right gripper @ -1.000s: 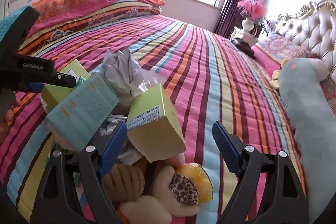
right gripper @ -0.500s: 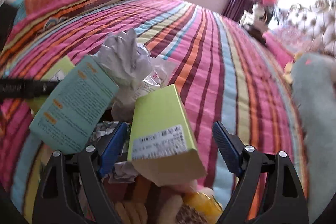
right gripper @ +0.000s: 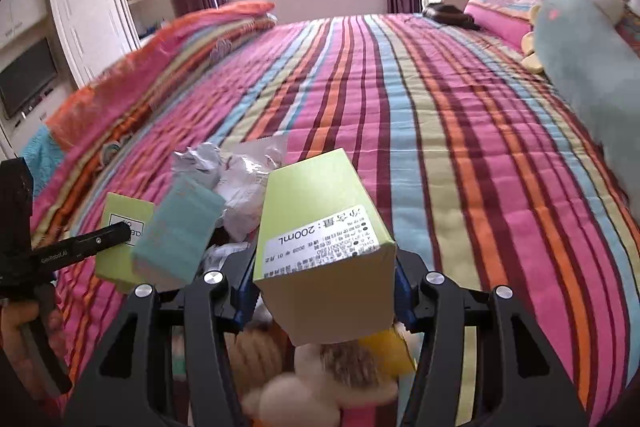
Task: Collect trash
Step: 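Carry both lime-green boxes over the wastebasket and open both grippers to drop them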
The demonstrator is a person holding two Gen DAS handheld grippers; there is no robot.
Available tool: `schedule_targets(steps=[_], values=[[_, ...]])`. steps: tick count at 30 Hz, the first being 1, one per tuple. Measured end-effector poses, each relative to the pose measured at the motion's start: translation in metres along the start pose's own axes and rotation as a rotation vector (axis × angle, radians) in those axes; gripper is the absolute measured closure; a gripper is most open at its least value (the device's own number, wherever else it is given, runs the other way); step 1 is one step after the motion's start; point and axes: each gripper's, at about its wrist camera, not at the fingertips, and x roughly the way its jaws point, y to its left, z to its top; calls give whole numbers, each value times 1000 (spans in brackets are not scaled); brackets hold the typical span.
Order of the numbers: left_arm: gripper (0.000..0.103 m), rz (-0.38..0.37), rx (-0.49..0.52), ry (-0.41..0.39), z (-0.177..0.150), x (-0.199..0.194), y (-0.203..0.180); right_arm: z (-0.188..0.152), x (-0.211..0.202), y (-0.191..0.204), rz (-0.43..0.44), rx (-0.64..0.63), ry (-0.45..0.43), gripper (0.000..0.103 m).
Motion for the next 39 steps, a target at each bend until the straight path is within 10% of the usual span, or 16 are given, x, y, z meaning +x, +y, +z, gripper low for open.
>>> schedule_targets(steps=[20,30,39], values=[[51,-159,232,-177,-275,-259,-24,-235,-235,65,296,62,-82,52],[51,-68,294,206,-457,-237,-16,-380,-231,93,219,94,270,52],[51,-5,275,457,-513,-171,0,-433,-168,116,149,19,494,50]])
